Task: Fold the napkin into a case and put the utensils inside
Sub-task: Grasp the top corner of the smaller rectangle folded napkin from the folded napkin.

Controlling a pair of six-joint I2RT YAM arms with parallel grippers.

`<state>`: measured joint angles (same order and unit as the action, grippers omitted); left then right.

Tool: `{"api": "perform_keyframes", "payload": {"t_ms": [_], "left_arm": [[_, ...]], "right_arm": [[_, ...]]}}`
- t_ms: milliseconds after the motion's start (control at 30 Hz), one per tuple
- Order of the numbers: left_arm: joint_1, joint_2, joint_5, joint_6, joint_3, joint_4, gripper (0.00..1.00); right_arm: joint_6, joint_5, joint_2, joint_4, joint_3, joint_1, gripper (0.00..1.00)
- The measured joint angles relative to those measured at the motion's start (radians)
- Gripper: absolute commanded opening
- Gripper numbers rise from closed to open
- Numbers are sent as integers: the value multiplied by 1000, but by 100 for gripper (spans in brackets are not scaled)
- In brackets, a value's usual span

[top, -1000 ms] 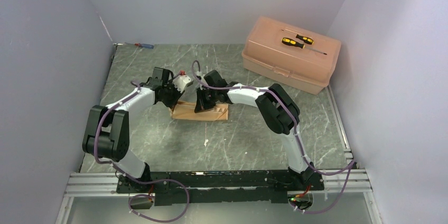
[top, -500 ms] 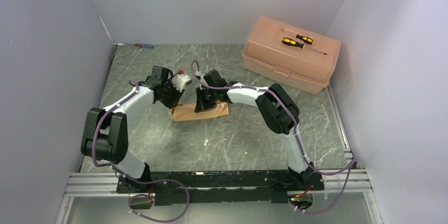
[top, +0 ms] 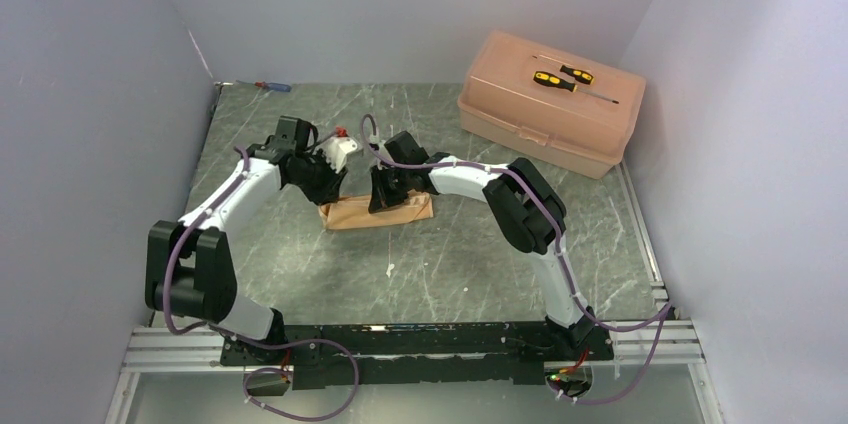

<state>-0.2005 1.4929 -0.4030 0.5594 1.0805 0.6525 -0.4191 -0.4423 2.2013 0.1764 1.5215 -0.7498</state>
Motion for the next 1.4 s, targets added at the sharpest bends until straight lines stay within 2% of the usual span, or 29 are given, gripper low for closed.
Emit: {"api": "perform_keyframes", "payload": {"t_ms": [167,367,533,700,1000,1400], "left_arm": [[-1,-42,-72,57,-84,6,26],[-6,-21,-24,100,-211,-73,22],[-7,3,52,93,-234,-199,22],[-7,4,69,76,-242,-267,22],[-14,4,69,63,-298,-291,22],[-16,26,78,-1,-298,-313,20]], "right_arm": [[-10,-6,0,-4,0,2,0],[-62,-41,0,-51,-28,13,0],[-110,-75,-1,-95,-53,21,0],[-144,-87,-3,-116,-66,23,0],[-244,-111,-3,-154,-58,19,0],[-334,-124,69,-223,78,-12,0]]}}
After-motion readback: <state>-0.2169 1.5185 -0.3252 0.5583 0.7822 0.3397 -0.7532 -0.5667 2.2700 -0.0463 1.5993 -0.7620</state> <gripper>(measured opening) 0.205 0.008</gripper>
